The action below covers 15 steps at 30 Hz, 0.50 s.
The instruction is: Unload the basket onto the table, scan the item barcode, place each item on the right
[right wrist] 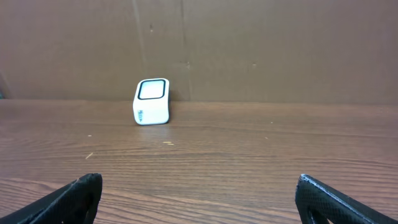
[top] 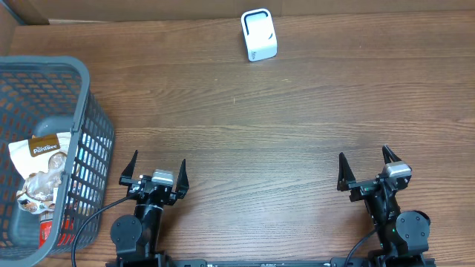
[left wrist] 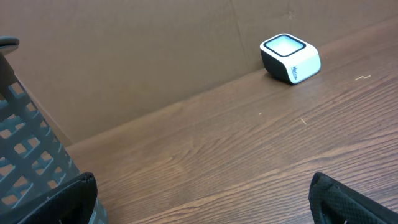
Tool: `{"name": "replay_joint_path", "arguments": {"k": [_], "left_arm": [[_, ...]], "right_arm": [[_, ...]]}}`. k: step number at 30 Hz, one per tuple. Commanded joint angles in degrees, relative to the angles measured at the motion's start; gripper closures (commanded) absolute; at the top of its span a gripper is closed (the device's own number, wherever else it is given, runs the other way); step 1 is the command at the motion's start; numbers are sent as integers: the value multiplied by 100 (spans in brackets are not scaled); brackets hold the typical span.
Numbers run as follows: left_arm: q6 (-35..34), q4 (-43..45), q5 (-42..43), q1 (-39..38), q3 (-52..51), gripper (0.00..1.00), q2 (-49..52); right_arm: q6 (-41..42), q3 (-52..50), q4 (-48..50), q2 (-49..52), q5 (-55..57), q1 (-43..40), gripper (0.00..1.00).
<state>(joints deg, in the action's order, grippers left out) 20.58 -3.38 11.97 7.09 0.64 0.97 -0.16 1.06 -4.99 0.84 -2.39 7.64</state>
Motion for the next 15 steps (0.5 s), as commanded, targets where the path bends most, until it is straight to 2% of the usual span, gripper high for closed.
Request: {"name": "replay_joint_path", "arguments": {"k": [1,10,15], "left_arm": [[20,20,-35,-37,-37,0,-70],[-450,85,-140,-33,-37,0,-66],[-1722,133,-186,-33,-35,1,-66]], "right_arm": [[20,-61,61,-68,-87,39,0],[20,-59,153,-68,-540,39,0],[20,-57,184,-68,-540,39,0]]}}
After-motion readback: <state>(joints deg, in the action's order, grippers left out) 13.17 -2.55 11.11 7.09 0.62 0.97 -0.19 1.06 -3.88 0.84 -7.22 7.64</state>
